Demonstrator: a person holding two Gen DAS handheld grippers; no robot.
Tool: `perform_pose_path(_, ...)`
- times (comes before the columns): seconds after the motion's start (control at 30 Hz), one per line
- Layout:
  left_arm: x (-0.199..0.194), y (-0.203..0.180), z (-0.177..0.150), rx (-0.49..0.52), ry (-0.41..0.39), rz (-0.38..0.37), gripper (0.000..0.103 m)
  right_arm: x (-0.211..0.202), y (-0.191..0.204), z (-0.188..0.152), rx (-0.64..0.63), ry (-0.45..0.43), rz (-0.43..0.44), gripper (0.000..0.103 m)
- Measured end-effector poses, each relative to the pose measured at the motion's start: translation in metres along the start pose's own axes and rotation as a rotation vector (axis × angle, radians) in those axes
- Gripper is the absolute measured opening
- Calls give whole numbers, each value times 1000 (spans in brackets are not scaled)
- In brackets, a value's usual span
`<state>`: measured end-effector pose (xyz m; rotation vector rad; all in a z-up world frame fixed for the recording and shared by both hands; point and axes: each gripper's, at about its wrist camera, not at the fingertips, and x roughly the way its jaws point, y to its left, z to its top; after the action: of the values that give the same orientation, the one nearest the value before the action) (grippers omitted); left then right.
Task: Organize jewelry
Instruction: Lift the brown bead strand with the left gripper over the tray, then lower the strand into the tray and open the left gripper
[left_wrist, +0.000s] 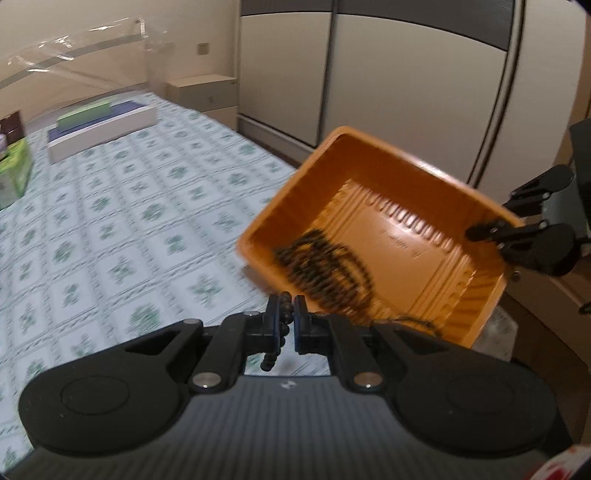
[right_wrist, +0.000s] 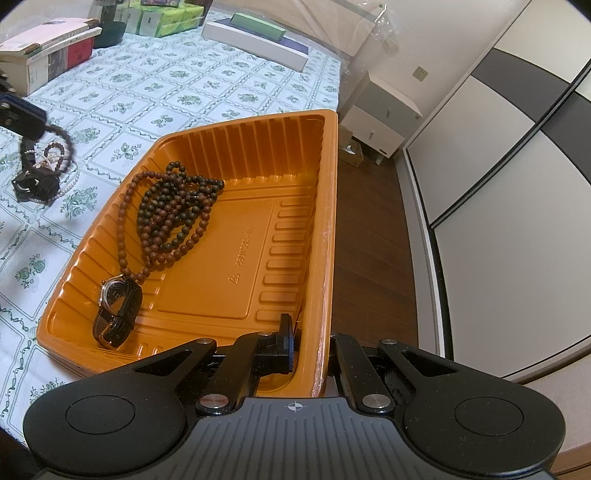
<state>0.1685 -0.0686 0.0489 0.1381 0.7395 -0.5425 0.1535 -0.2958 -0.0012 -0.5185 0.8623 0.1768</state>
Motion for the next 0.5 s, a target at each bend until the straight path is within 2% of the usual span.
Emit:
perform_pose_path(0.2, 20, -29, 20, 33, -2, -38, 6, 0, 0, 0, 2, -1, 2, 3)
perform_pose_path(0.5, 38, -49, 38, 39, 0, -80, 6, -1, -1, -1, 9, -3, 7, 3)
